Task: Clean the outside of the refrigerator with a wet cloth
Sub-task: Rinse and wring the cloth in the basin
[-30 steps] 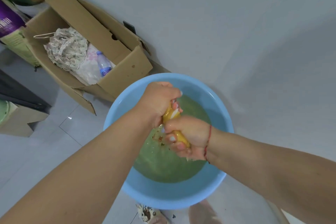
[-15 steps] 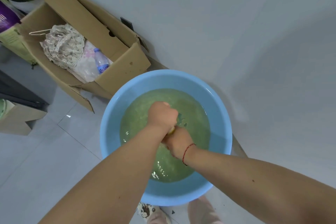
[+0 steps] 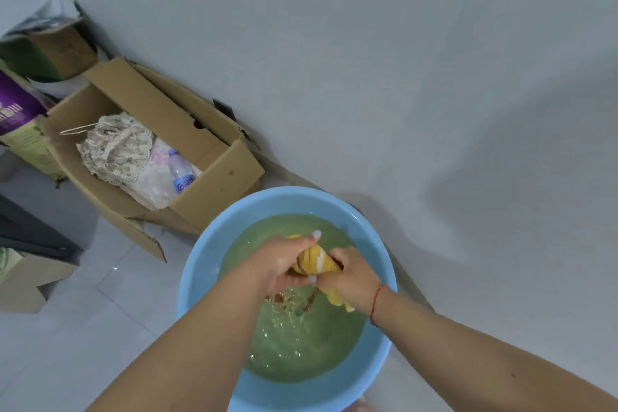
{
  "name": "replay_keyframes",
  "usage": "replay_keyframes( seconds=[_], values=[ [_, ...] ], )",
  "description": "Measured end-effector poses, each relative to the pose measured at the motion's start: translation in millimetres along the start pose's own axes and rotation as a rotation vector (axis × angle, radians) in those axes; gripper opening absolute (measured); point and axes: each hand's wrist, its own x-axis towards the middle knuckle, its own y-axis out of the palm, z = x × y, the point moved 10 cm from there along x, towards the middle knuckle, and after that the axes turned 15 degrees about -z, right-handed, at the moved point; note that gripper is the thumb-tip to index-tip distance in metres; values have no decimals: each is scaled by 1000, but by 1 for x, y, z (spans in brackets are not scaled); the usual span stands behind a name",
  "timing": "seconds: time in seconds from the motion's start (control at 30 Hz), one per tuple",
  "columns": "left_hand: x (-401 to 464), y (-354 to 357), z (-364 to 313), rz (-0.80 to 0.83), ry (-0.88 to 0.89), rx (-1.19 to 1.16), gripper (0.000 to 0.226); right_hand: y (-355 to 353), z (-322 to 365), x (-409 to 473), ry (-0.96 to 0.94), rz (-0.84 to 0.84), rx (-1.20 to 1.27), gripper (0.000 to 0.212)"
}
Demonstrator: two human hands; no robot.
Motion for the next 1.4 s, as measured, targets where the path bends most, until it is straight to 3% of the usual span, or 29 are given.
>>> replay_keyframes(
  seconds=[0.07, 0.17, 0.27, 0.33, 0.43, 0.5, 0.6, 0.73, 0.83, 0.93, 1.0, 1.1, 1.17, 1.27, 1.4],
  values=[
    [-3, -3, -13, 41, 58, -68, 40, -5, 6, -4, 64, 116, 130, 27],
    [-12, -6, -34, 155, 132, -179, 22, -6, 13, -7, 196, 221, 445, 46],
    [-18, -14, -51, 216, 166, -250, 16, -16, 20, -3, 262, 127, 651, 39],
    [-19, -22, -60, 218, 167, -231, 32, -33, 25, -1, 243, -37, 619, 13],
    [-29, -36, -74, 191, 271, 17, 58, -63, 30, -10, 263, -270, 500, 24],
    [-41, -40, -81, 192, 409, 255, 59, -69, 26, -21, 366, -336, 541, 18],
    [-71, -34, -88, 301, 624, 566, 41, -61, 45, -51, 380, -286, 885, 28],
    [-117, -17, -92, 396, 851, 620, 27, -73, 73, -106, 160, -251, 1422, 66],
    [-147, -4, -83, 463, 879, 585, 15, -79, 71, -140, 54, -423, 1321, 76],
    [-188, 16, -66, 536, 1044, 672, 24, -83, 69, -180, -8, -624, 1030, 41],
    [-217, 30, -52, 577, 1120, 714, 37, -91, 54, -212, 40, -765, 1054, 21],
    [-247, 43, -32, 655, 1088, 707, 53, -98, 38, -253, 59, -805, 1187, 17],
    [-268, 54, -9, 800, 940, 673, 53, -100, 28, -284, 71, -816, 1187, 37],
    [-300, 63, 26, 941, 709, 590, 35, -102, 20, -331, 68, -841, 1161, 61],
    [-343, 70, 72, 972, 588, 522, 41, -100, -11, -405, 196, -1027, 1024, 55]
  ],
)
